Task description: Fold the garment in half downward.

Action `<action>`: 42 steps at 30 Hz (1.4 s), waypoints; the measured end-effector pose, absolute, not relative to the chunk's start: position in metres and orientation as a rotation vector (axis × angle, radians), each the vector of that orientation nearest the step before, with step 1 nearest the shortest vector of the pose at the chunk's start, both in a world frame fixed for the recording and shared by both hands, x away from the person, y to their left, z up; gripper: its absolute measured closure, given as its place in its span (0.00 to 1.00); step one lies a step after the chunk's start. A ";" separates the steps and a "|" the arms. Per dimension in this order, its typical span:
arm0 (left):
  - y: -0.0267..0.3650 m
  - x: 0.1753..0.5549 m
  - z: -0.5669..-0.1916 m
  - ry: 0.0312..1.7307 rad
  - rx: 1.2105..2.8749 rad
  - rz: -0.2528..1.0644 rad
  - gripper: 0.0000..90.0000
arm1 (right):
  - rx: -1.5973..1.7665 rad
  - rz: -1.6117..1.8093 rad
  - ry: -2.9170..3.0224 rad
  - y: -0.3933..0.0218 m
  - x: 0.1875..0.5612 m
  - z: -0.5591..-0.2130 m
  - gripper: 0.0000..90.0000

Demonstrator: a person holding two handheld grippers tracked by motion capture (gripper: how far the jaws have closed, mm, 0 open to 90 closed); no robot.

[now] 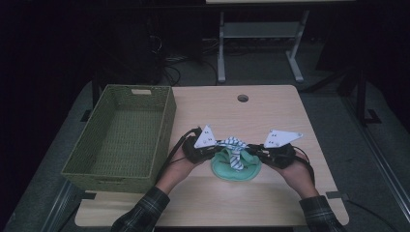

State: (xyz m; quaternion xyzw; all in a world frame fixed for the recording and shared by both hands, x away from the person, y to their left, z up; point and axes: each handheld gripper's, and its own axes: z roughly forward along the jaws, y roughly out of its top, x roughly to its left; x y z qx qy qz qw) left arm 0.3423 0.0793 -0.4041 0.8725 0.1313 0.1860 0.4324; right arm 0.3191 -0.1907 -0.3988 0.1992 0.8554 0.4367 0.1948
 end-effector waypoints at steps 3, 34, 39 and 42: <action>0.081 0.340 -0.413 0.295 2.193 0.479 0.87 | 0.525 1.197 2.387 -0.189 0.316 -0.408 0.93; 0.106 0.291 -0.427 0.306 2.261 0.120 0.57 | 0.507 1.344 2.625 -0.190 0.259 -0.444 0.66; 0.102 0.295 -0.411 0.318 2.202 0.119 0.63 | 0.545 1.428 2.573 -0.197 0.264 -0.428 0.67; 0.092 0.301 -0.409 0.343 2.209 0.095 0.77 | 0.575 1.437 2.558 -0.197 0.274 -0.425 0.76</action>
